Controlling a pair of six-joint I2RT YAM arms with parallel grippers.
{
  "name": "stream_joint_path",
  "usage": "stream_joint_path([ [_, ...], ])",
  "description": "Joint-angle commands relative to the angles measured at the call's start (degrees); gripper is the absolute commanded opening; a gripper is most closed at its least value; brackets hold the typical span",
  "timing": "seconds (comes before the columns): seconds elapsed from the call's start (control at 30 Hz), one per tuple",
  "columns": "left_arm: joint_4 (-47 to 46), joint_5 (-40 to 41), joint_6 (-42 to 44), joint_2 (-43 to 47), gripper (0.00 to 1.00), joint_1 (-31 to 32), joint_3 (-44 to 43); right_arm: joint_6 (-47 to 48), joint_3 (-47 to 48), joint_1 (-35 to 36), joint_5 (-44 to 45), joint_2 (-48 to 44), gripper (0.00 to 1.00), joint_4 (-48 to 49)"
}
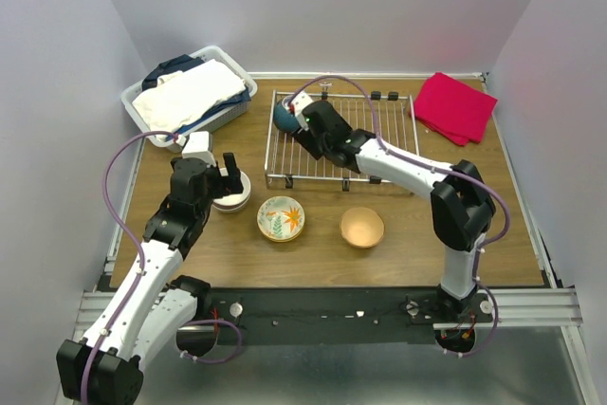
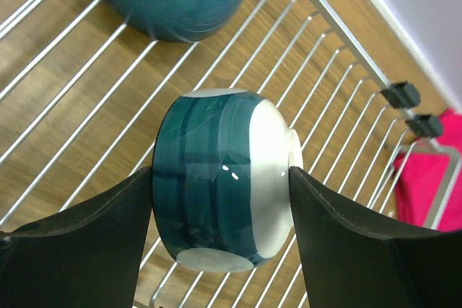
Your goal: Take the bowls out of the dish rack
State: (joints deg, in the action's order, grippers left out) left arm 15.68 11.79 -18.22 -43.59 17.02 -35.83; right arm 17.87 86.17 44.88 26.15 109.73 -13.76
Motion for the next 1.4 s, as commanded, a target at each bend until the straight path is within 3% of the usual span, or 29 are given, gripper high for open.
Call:
stream_joint_path([
  [0.0,-2.1,-3.5,0.5,-0.2,0.99,0.3,0.9,-12.8,0.8,-5.0,-6.5,-5.6,0.40,0.0],
  [0.6,-6.4,-14.9,-4.3,-6.5,0.99,0.3,-1.4,-37.1,-9.4,-18.2,-25.4,-15.0,0.35,7.7],
  [0.83,-13.7,-21.6,-10.1,-15.9,0.99,1.1,-5.9,-46.7,-16.2,-20.8,-30.8,-20.9,0.35,17.1],
  [1.37,-26.3,-25.7,-19.6,-34.9,0.99,6.6,-18.3,-67.6,-29.6,-21.9,-43.4,-31.6,0.35,35.7],
])
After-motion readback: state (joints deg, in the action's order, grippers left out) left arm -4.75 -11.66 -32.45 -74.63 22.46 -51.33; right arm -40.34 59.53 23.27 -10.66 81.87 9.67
